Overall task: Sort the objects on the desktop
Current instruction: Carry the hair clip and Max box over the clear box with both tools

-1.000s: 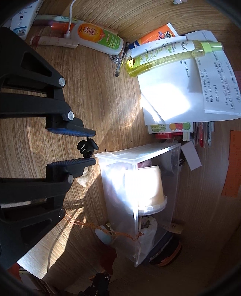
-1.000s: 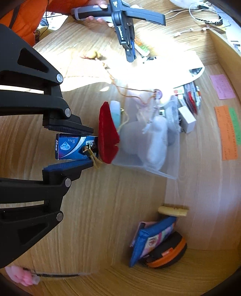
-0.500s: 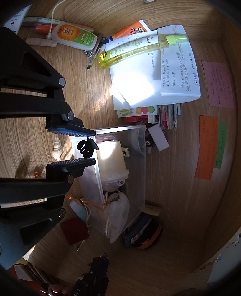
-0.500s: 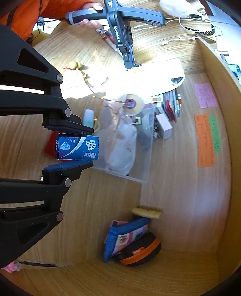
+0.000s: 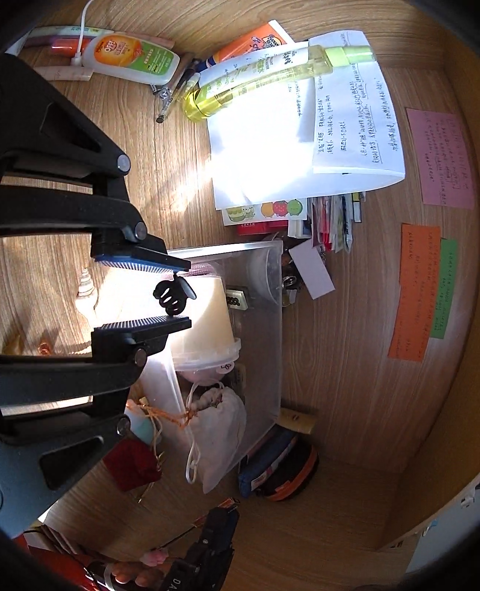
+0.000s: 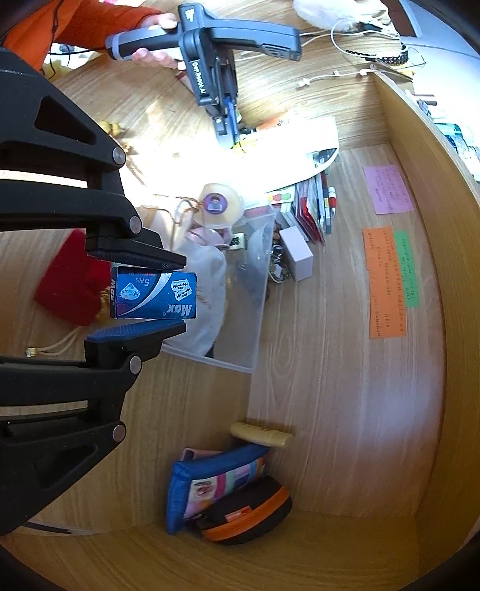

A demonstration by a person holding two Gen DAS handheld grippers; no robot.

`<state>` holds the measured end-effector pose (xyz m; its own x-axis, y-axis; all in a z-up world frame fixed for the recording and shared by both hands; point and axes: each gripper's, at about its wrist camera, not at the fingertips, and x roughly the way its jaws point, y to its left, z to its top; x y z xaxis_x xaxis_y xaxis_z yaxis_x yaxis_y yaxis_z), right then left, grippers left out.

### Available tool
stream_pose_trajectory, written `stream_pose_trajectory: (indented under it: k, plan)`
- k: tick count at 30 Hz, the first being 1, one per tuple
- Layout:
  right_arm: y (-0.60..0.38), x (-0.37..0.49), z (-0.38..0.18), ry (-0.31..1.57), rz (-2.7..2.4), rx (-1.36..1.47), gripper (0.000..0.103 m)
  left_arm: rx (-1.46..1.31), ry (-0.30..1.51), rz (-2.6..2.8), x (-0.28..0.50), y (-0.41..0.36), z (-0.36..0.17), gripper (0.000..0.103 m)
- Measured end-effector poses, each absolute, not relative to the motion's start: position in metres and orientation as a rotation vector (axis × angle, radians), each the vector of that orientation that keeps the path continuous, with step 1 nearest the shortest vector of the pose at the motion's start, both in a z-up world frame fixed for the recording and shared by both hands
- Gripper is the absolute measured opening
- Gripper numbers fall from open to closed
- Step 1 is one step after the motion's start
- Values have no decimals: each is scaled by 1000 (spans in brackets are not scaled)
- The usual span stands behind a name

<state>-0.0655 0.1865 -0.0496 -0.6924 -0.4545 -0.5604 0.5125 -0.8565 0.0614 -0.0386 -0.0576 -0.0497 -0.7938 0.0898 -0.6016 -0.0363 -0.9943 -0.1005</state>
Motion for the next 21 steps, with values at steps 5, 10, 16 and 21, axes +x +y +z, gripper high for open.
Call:
stream_pose_trajectory:
  k: [5,10,16,21]
  plan:
    - [178,-83,-50,135,-2476,788,25,-991,-138,2898,-47,-60,-54,22]
    - [166,-103,-57,134,-2454,820,25,-998,-130,2876,-53,-59,-59,22]
    - [154,-121,-68,137,-2432,864,25,-994,-127,2861,-57,-58,-63,22]
    - [143,-126,-80,171,-2430,894,26,-971,-81,2878,-56,-54,-65,24]
